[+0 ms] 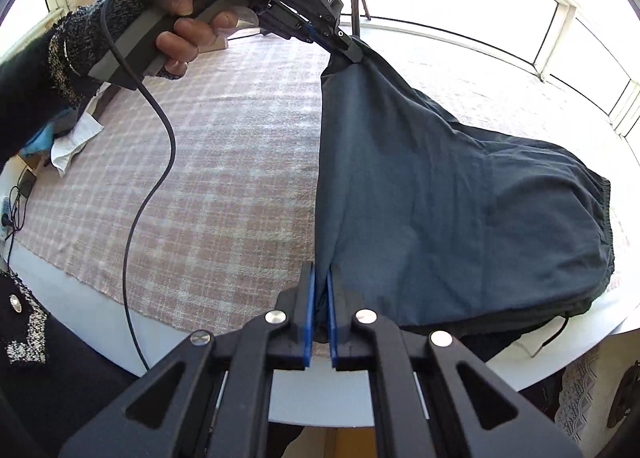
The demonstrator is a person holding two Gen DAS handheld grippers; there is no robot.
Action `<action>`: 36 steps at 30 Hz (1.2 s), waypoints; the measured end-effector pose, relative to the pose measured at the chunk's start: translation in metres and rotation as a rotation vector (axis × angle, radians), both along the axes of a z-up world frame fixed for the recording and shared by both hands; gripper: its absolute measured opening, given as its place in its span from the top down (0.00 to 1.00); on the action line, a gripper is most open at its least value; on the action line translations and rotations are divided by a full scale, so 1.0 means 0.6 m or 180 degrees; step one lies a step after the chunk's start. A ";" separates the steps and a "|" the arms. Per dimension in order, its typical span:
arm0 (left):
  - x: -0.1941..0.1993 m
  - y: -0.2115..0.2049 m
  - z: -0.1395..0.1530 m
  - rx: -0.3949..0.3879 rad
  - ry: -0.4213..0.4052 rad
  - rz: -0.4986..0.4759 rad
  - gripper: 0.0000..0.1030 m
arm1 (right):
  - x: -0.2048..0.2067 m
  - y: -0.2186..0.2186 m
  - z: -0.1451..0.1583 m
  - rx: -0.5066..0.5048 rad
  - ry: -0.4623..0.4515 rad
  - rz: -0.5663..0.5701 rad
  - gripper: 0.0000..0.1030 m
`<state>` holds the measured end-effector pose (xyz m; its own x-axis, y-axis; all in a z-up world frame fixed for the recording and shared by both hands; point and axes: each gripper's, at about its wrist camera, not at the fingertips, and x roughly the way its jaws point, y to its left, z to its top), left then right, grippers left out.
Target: Fold clothes
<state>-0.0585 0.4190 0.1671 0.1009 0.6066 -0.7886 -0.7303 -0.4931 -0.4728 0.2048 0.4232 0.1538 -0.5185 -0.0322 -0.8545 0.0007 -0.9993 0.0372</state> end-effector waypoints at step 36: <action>0.072 0.481 0.041 -0.0400 0.0716 -0.0117 0.70 | 0.134 0.761 -0.049 -0.1168 0.0246 -0.1755 0.68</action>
